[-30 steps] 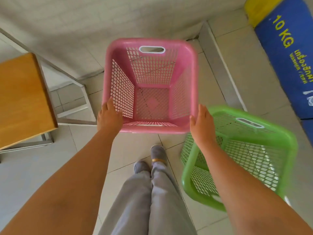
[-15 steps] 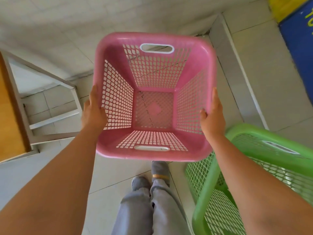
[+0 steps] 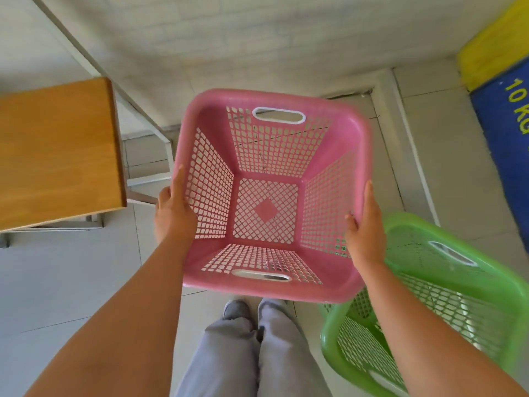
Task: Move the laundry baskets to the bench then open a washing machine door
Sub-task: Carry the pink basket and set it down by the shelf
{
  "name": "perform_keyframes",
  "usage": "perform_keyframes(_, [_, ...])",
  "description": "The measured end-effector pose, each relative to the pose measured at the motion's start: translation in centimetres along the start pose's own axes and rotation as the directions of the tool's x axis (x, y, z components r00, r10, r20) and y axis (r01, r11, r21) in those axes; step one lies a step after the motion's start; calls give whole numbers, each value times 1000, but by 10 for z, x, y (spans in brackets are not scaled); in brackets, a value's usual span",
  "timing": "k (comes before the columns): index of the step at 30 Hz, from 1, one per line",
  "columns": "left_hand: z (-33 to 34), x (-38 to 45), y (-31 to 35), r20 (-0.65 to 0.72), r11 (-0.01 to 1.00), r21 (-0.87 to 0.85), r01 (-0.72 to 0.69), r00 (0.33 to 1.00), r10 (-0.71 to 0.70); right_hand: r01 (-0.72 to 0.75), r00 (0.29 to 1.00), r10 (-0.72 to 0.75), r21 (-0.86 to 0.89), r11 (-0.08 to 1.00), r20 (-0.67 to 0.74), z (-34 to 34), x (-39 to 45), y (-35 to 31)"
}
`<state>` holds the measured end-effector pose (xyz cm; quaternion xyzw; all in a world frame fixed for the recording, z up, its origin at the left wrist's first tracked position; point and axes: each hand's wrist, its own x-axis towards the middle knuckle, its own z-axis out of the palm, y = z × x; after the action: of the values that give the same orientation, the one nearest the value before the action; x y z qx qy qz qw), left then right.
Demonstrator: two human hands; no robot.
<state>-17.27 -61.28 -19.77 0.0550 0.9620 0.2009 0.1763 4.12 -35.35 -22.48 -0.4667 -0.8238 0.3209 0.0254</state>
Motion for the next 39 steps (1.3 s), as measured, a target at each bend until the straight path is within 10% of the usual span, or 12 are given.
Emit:
perform_keyframes(20, [-149,-260,-146,-91,969,-133,206,971,-219,209,967,-205,-13,978,150,-78,-251,-74])
perform_keyframes(39, [-251,-407,-409,-154,710,-432,557,730,-666,617,705,-517,-60,785,486,45,-425,-273])
